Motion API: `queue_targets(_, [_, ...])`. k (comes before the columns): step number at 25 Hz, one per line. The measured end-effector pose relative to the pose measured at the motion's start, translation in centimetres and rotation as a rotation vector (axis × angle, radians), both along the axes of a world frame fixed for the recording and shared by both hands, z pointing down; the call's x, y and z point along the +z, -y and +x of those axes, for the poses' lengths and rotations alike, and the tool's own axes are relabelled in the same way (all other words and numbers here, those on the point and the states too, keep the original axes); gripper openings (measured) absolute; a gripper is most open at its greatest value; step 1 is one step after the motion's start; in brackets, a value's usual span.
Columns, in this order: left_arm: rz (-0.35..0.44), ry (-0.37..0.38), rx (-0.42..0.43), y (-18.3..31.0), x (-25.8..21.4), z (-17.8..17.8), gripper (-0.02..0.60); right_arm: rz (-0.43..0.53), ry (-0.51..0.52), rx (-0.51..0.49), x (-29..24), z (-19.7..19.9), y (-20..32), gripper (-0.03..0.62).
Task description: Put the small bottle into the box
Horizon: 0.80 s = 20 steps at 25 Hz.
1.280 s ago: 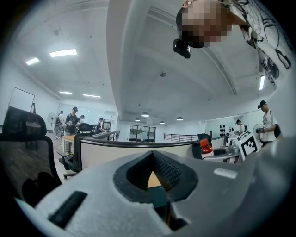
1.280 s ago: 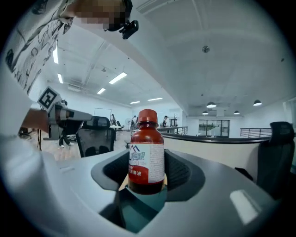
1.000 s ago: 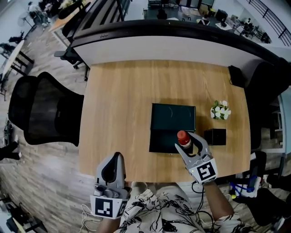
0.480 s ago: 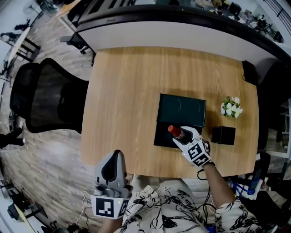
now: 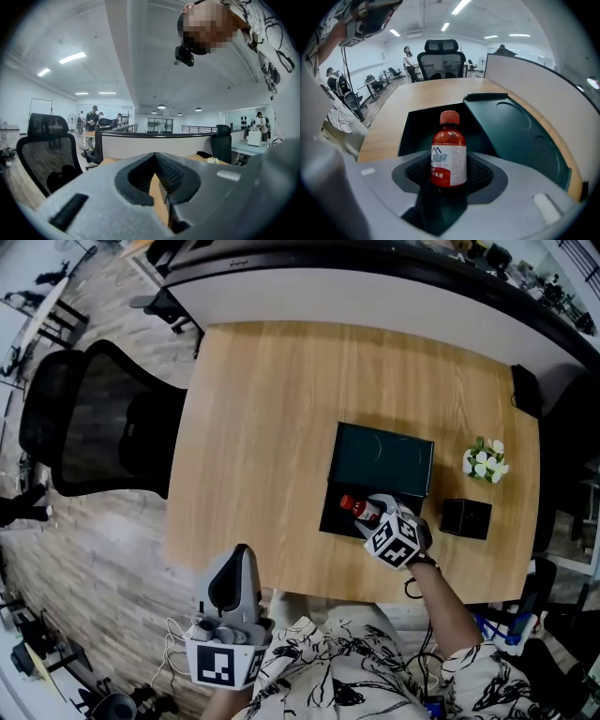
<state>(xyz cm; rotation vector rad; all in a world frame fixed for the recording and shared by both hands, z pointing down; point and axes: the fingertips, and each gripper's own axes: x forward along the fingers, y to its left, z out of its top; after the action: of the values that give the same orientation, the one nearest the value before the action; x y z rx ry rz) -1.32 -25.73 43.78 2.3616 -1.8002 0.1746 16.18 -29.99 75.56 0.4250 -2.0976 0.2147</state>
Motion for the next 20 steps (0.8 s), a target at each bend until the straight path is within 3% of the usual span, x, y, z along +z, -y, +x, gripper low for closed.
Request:
queue_targets(16, [-0.013, 0.01, -0.032, -1.1, -0.1, -0.9, 0.003, -0.056, -0.029, -0.012, 1.6, -0.6, -0.3, 0.238])
queue_targets(20, [0.004, 0.014, -0.019, -1.3, -0.5, -0.8, 0.003, -0.068, 0.008, 0.006, 1.0, -0.6, -0.5, 0.29])
